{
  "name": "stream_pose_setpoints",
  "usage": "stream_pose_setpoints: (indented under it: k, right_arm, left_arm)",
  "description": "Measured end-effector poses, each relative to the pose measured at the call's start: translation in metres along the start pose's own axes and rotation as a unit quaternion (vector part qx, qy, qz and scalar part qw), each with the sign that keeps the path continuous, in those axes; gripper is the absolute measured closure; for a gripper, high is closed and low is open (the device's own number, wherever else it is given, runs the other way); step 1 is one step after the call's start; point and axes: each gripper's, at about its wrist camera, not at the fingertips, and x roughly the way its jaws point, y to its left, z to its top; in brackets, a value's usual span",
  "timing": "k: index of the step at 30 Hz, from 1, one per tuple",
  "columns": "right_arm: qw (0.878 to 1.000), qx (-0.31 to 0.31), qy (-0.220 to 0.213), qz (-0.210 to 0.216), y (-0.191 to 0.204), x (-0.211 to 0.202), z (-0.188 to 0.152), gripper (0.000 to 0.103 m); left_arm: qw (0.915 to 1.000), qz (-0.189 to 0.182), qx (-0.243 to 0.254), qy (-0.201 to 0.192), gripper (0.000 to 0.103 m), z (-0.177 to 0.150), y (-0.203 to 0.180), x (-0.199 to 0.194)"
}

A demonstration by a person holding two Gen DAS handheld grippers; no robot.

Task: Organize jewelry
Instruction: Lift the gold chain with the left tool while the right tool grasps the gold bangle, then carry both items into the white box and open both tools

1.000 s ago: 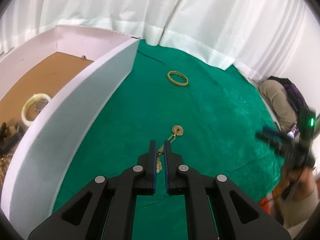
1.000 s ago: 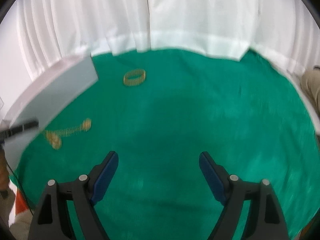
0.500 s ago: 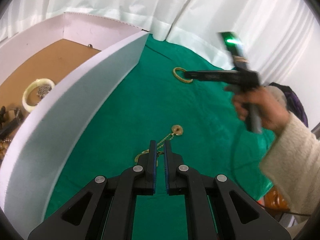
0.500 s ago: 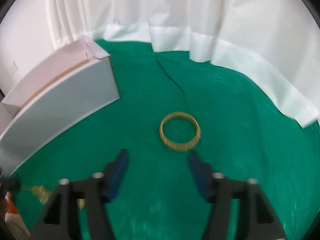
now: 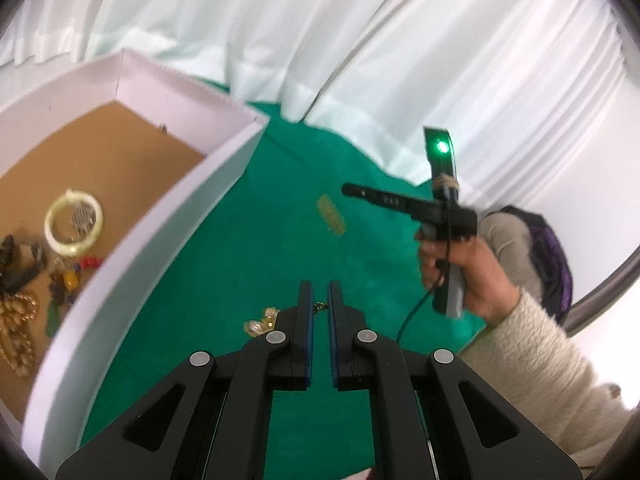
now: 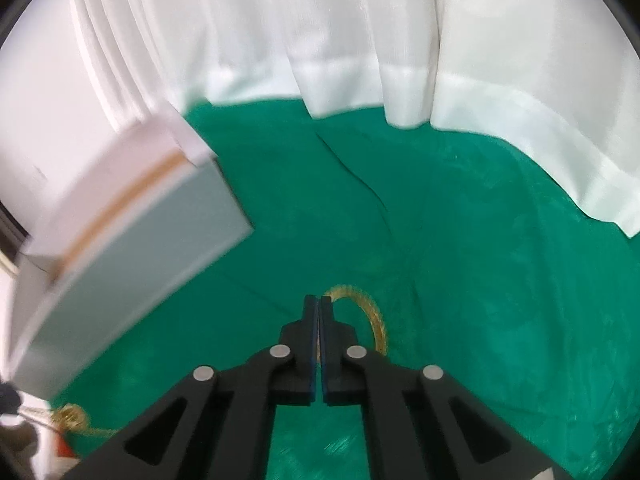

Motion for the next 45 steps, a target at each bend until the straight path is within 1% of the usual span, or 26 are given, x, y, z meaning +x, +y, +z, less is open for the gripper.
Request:
stream_pose_setpoints:
  k: [3,7,11,13,14,15,16,17,18,20,22,23,24,26,28,29,30,31,33,35,37,40,43,45]
  right_arm:
    - [0.999,0.002,-0.024,0.023,0.005,-0.033,-0.004,0.103]
    - [0.998,0.004,-0.035,0.052,0.011,-0.062,-0.012,0.103]
    - [0.997,0.012,-0.035,0.072,0.012,-0.072,-0.015,0.102]
    - [0.996,0.031,-0.027,0.083,0.008,-0.07,-0.014,0.1]
    - [0.996,0.042,-0.015,0.078,0.003,-0.065,-0.013,0.097]
    - [0.996,0.049,-0.003,0.074,-0.001,-0.059,-0.012,0.079]
    - [0.996,0.057,0.006,0.071,-0.004,-0.053,-0.012,0.065]
    - [0.995,0.07,0.012,0.065,-0.01,-0.045,-0.012,0.044]
    - [0.995,0.076,0.017,0.062,-0.013,-0.04,-0.012,0.044]
    - [0.995,0.067,0.047,0.057,-0.011,-0.016,-0.011,0.044]
    - [0.996,0.033,0.07,0.039,0.002,0.006,-0.012,0.046]
    - [0.996,0.018,0.079,0.031,0.008,0.016,-0.013,0.049]
    - [0.996,0.005,0.085,0.022,0.014,0.025,-0.015,0.06]
    - [0.995,-0.017,0.099,0.006,0.026,0.047,-0.018,0.07]
    - [0.993,-0.031,0.112,-0.013,0.033,0.066,-0.023,0.074]
    - [0.992,-0.043,0.119,-0.022,0.038,0.074,-0.027,0.088]
    - [0.991,-0.065,0.108,-0.041,0.045,0.074,-0.029,0.098]
    - [0.99,-0.074,0.109,-0.045,0.048,0.074,-0.03,0.098]
    - [0.992,-0.072,0.098,-0.033,0.052,0.061,-0.029,0.098]
    - [0.996,-0.064,0.065,-0.017,0.056,0.036,-0.02,0.098]
    - [0.998,-0.049,0.031,0.012,0.063,0.006,-0.004,0.098]
    - [0.997,-0.063,-0.011,0.051,0.089,-0.033,0.022,0.098]
    - [0.992,-0.081,-0.026,0.088,0.122,-0.05,0.043,0.098]
    - [0.989,-0.099,-0.023,0.111,0.15,-0.049,0.054,0.098]
  left_arm:
    - [0.9998,-0.009,0.005,-0.019,0.099,0.009,-0.01,-0.022]
    - [0.999,-0.015,0.012,-0.04,0.099,0.023,-0.02,-0.053]
    - [0.9985,-0.018,0.014,-0.05,0.099,0.03,-0.021,-0.077]
    - [0.9984,-0.016,0.013,-0.054,0.099,0.031,-0.019,-0.083]
    - [0.9983,-0.014,0.012,-0.055,0.099,0.033,-0.018,-0.083]
    - [0.9982,-0.013,0.01,-0.057,0.099,0.033,-0.017,-0.085]
    - [0.9982,-0.012,0.009,-0.058,0.099,0.033,-0.016,-0.087]
    - [0.9982,-0.012,0.007,-0.058,0.099,0.032,-0.014,-0.09]
    - [0.9982,-0.013,0.007,-0.059,0.099,0.032,-0.013,-0.09]
    - [0.9983,-0.011,0.007,-0.058,0.099,0.032,-0.011,-0.09]
    - [0.9984,-0.012,0.006,-0.055,0.099,0.03,-0.009,-0.09]
    - [0.9985,-0.013,0.004,-0.053,0.099,0.03,-0.009,-0.09]
    - [0.9985,-0.013,0.003,-0.052,0.099,0.03,-0.008,-0.089]
    - [0.9985,-0.015,0.001,-0.052,0.099,0.031,-0.007,-0.092]
    - [0.9984,-0.018,-0.006,-0.053,0.099,0.032,-0.004,-0.096]
    - [0.9983,-0.02,-0.008,-0.054,0.099,0.033,-0.003,-0.099]
    - [0.9982,-0.021,-0.011,-0.056,0.099,0.035,-0.002,-0.103]
    - [0.998,-0.021,-0.012,-0.058,0.099,0.036,-0.001,-0.107]
    - [0.9974,-0.018,-0.014,-0.068,0.099,0.042,0.003,-0.119]
    - [0.9964,-0.008,-0.012,-0.083,0.099,0.049,0.008,-0.134]
    - [0.9951,0.007,-0.013,-0.098,0.099,0.054,0.015,-0.144]
    - [0.9928,0.033,-0.023,-0.113,0.099,0.063,0.034,-0.154]
    - [0.9911,0.055,-0.036,-0.115,0.099,0.069,0.057,-0.157]
    - [0.9908,0.068,-0.047,-0.108,0.099,0.068,0.074,-0.153]
